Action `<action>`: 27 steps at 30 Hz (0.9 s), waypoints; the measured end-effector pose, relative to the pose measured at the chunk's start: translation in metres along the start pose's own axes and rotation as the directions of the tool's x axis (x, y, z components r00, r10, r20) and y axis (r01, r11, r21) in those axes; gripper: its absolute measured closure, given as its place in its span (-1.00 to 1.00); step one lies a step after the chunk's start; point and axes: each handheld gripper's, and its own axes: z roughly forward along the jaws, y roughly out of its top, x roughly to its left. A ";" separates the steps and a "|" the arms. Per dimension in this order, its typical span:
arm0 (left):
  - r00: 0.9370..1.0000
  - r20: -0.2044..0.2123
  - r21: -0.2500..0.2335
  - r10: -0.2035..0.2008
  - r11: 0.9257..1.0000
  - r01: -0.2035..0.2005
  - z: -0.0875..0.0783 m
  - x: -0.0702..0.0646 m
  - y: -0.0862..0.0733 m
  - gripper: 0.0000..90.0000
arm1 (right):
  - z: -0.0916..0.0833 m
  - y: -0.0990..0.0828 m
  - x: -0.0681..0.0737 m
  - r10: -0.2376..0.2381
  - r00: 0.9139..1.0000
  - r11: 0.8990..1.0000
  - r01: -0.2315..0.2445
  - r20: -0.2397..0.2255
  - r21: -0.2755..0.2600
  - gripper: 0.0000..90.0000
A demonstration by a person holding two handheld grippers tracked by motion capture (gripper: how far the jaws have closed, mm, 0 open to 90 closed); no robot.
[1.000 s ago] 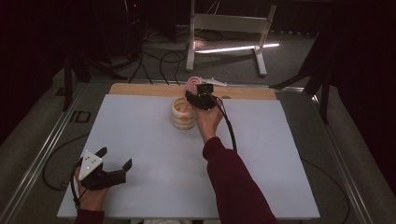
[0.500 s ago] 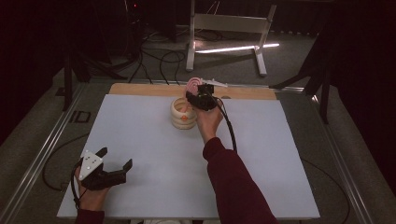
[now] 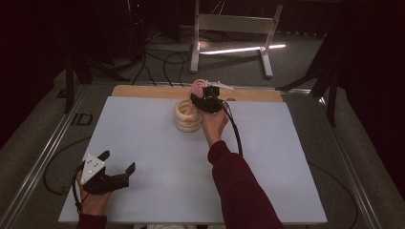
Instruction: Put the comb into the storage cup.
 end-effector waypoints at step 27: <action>1.000 0.007 0.008 0.005 1.000 -0.005 0.002 -0.002 -0.001 -0.99 | -0.003 0.000 -0.011 0.004 1.000 1.000 -0.005 0.019 0.024 0.36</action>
